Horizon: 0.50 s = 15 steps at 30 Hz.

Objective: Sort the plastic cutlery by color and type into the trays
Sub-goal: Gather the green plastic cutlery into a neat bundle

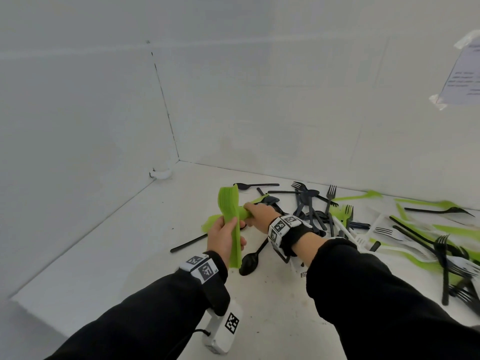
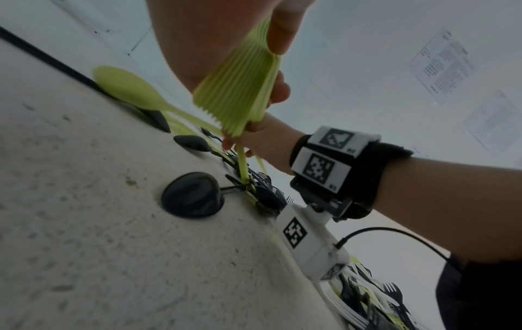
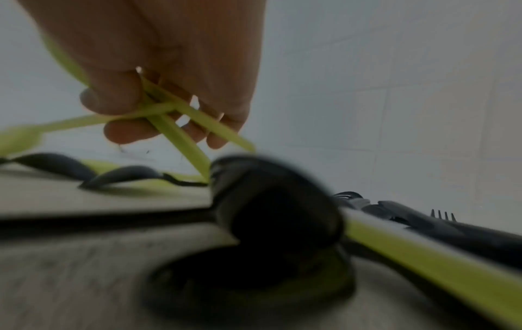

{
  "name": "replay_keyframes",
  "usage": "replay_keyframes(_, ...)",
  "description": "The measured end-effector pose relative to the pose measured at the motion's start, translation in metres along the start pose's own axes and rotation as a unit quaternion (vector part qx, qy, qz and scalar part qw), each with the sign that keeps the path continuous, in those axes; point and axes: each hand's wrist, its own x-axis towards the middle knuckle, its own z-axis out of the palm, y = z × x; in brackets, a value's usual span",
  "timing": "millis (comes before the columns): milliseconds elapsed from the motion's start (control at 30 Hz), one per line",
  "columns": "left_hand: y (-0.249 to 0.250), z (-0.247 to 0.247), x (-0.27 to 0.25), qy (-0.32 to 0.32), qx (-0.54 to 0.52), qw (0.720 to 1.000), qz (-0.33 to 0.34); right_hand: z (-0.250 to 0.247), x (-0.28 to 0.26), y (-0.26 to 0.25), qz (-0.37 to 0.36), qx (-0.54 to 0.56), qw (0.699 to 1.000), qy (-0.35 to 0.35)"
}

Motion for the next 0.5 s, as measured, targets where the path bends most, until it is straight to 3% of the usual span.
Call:
replay_keyframes(133,0.0,-0.001,0.0,0.0,-0.001,1.0,0.004,-0.009,-0.002,0.011,0.014,0.077,0.997,-0.016)
replay_keyframes(267,-0.001,-0.003,0.0,0.006,0.001,1.0,0.006,-0.012,-0.006,0.017,0.024,0.024,0.998,-0.055)
replay_keyframes(400,-0.003,-0.006,0.003,0.019,0.0,1.0,0.007,-0.02,-0.009,0.025,0.049,0.107,0.993,0.007)
replay_keyframes(500,-0.003,-0.008,0.003,0.026,-0.005,1.0,0.006,-0.022,-0.005,0.028,0.056,0.108,0.991,0.048)
